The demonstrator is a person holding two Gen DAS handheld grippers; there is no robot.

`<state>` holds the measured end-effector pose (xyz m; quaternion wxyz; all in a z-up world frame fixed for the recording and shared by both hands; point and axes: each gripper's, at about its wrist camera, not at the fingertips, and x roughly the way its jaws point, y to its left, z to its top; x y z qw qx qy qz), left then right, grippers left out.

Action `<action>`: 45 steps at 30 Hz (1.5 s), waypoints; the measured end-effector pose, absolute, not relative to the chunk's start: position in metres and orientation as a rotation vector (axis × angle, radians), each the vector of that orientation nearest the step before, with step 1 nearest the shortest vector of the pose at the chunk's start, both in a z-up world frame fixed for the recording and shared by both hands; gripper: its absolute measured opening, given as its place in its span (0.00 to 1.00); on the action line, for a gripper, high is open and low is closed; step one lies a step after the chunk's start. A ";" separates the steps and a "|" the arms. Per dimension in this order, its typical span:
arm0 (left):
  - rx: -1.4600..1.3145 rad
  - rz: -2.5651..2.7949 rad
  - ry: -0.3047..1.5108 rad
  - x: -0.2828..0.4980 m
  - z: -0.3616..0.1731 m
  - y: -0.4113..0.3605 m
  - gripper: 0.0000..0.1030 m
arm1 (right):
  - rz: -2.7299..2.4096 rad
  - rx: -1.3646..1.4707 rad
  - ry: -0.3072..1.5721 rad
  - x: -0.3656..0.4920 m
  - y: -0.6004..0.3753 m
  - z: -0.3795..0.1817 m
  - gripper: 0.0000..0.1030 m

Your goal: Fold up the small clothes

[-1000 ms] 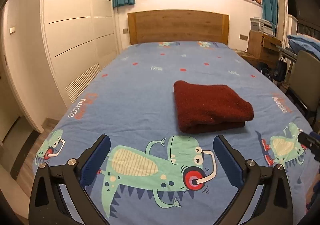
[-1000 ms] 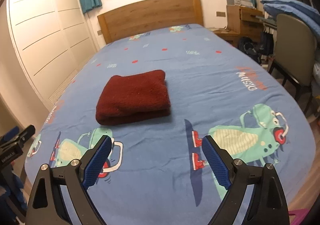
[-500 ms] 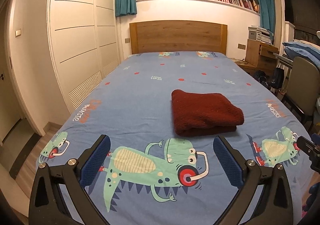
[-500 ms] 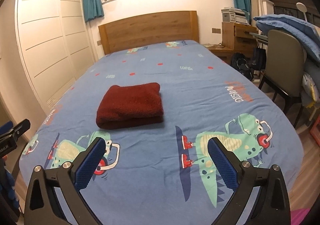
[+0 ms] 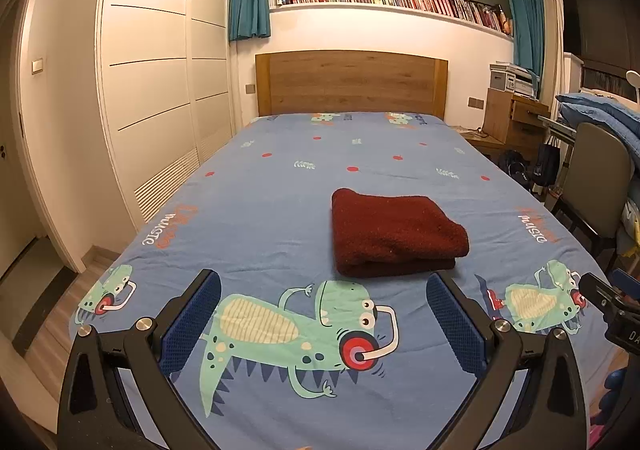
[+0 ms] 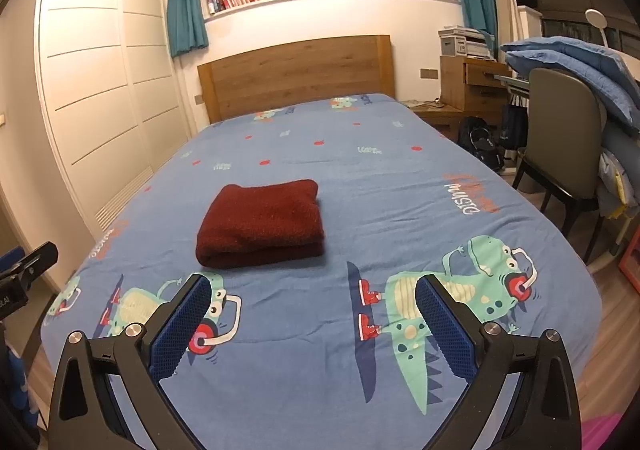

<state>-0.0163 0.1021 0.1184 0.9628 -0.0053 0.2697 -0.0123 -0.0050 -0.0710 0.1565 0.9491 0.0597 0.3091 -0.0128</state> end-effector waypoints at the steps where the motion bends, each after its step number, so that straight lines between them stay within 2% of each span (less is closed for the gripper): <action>1: -0.010 -0.024 0.544 -0.016 0.119 0.102 0.99 | -0.025 0.120 0.627 -0.006 -0.071 0.157 0.99; 45: -0.001 -0.014 0.561 -0.008 0.109 0.095 0.99 | -0.026 0.102 0.646 0.001 -0.069 0.139 0.99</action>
